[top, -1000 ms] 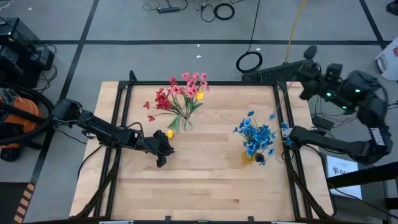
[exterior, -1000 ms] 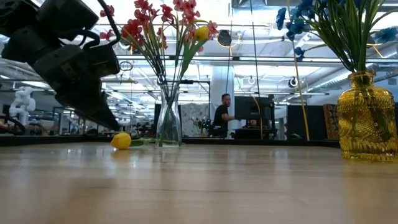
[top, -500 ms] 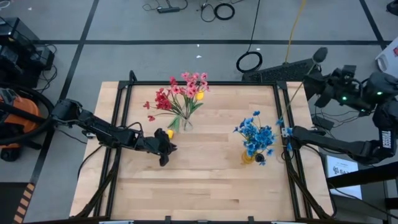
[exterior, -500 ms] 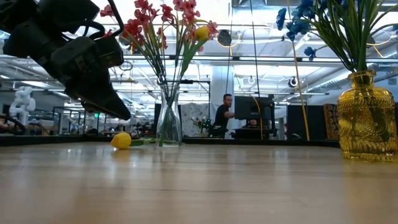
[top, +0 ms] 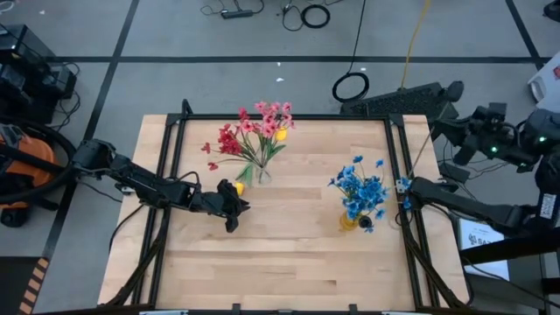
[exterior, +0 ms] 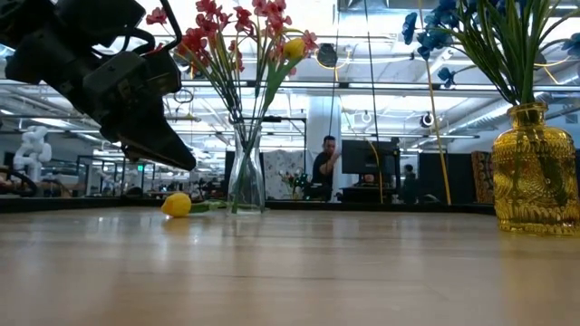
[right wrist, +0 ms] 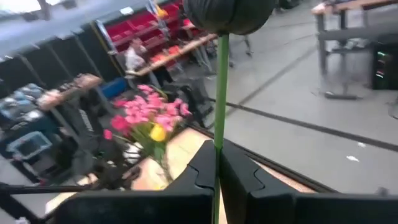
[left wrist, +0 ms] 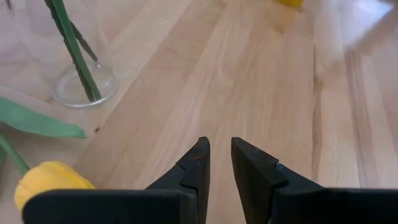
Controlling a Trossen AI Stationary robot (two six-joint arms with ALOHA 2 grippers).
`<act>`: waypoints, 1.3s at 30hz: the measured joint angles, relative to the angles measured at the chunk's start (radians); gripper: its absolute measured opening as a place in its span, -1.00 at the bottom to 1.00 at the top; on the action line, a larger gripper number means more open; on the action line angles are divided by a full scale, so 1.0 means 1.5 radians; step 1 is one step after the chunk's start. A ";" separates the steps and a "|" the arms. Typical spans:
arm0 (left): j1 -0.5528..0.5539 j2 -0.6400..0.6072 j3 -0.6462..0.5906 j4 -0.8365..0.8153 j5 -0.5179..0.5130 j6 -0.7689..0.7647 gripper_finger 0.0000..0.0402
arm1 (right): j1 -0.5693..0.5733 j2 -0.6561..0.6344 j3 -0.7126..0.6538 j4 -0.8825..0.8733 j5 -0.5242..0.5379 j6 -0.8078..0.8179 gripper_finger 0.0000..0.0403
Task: Sort flowers into vase by color
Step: Put the black flower into the yellow vase
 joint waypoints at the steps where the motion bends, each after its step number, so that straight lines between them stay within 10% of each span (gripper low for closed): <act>1: 0.000 0.000 0.000 0.004 -0.004 0.000 -0.64 | -0.013 -0.011 -0.013 0.021 -0.023 0.000 -1.00; 23: 0.000 0.000 0.000 0.031 -0.049 0.000 -0.64 | -0.546 -0.213 -0.051 0.065 -0.586 0.011 -1.00; 39: 0.000 0.000 0.000 0.030 -0.049 0.001 -0.64 | -0.665 -0.230 -0.074 -0.058 -0.669 -0.137 -1.00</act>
